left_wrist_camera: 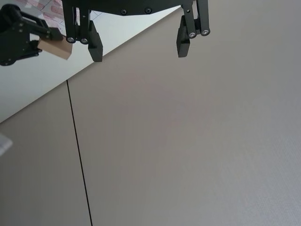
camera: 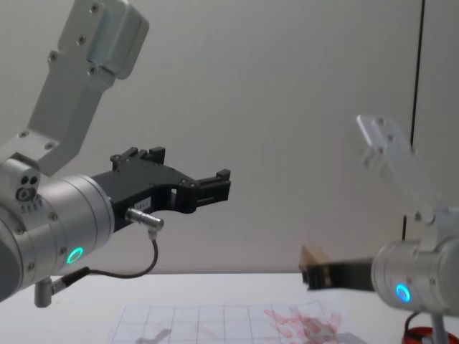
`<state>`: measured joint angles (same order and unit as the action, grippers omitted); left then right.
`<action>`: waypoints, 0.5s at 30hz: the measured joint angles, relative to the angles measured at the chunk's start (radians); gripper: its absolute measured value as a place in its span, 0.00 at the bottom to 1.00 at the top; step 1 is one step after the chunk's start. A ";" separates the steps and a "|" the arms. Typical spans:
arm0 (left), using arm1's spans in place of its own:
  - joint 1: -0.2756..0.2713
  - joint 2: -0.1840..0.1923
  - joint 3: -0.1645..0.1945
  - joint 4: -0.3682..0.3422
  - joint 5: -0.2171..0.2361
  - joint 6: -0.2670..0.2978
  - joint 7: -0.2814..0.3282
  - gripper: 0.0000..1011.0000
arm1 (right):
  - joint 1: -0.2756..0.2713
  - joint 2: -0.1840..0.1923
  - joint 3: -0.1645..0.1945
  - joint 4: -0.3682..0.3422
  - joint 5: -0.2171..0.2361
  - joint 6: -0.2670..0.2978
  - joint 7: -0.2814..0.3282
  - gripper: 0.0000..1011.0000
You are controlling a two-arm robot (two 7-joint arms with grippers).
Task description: Use the one hand to pick up the stamp and affix it onto the A4 paper.
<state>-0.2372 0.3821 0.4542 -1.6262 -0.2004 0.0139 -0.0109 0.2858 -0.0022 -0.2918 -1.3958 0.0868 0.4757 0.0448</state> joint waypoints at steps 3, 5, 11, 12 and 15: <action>0.000 0.000 0.000 0.000 0.000 0.000 0.000 0.99 | -0.002 0.001 0.003 -0.018 0.005 0.000 -0.006 0.22; 0.000 0.000 0.000 0.000 0.000 0.000 0.000 0.99 | -0.006 0.002 0.007 -0.035 0.012 0.005 -0.015 0.22; 0.000 0.000 0.000 0.000 0.000 0.000 0.000 0.99 | -0.020 0.011 0.021 -0.067 0.033 0.026 -0.044 0.22; 0.000 0.000 0.000 0.000 0.000 0.000 0.000 0.99 | -0.022 0.013 0.023 -0.072 0.036 0.029 -0.047 0.22; 0.000 0.000 0.000 0.000 0.000 0.000 0.000 0.99 | -0.034 0.021 0.032 -0.088 0.046 0.041 -0.061 0.22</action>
<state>-0.2372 0.3821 0.4542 -1.6262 -0.2004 0.0139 -0.0109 0.2517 0.0192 -0.2593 -1.4841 0.1327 0.5164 -0.0163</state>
